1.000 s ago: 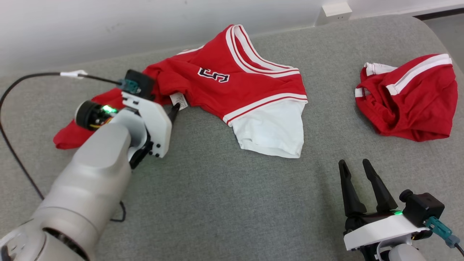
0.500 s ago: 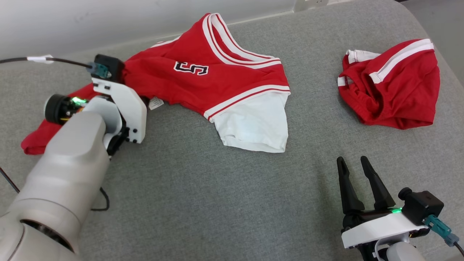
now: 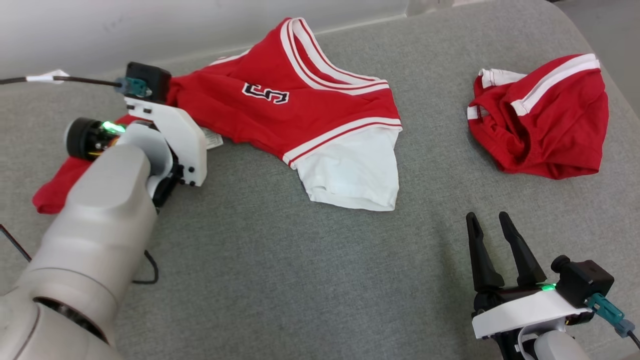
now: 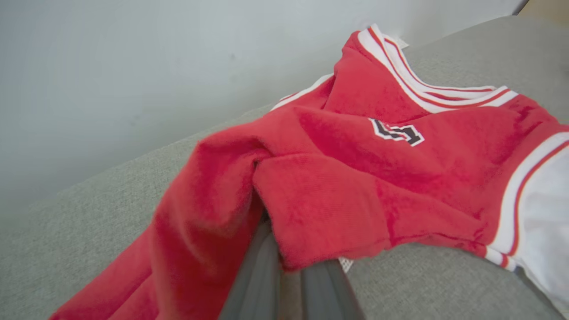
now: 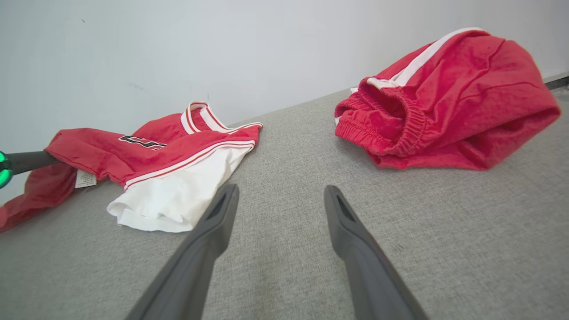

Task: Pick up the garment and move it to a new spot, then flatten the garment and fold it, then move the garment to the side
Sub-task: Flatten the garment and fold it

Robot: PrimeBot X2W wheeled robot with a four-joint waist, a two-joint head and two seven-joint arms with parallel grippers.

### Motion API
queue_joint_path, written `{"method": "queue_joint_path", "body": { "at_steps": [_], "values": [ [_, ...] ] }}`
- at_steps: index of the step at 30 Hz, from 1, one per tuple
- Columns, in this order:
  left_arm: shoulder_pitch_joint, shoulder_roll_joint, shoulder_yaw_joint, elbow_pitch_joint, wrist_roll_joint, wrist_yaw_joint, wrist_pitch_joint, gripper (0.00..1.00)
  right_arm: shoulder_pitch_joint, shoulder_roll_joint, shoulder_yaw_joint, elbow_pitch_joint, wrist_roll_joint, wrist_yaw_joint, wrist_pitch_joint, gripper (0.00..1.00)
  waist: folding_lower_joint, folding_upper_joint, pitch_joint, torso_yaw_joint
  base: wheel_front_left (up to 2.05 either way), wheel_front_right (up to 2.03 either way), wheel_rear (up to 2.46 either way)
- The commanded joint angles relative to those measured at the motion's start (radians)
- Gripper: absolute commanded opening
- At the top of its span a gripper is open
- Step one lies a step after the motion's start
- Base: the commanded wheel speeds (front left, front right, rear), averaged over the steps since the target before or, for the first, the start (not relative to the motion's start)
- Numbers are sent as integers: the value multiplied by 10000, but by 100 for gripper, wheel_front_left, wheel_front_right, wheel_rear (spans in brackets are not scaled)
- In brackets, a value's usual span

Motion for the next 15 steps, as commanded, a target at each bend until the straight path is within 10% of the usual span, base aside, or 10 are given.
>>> {"method": "queue_joint_path", "body": {
  "at_steps": [1,8,15],
  "values": [
    [161,-65,-61,1,71,-59,-122,0,102,-17,-74,56,-80,-22,-29,100,0,0,-183,123,0,0,0],
    [513,-463,-268,-487,-232,-420,135,0,473,-185,-384,122,-210,-21,-27,100,0,0,-1163,817,0,0,0],
    [1039,559,-1949,-4537,-2032,-435,4082,0,816,-513,-478,142,-220,-21,49,100,0,0,-1983,1643,0,0,0]
  ]
}}
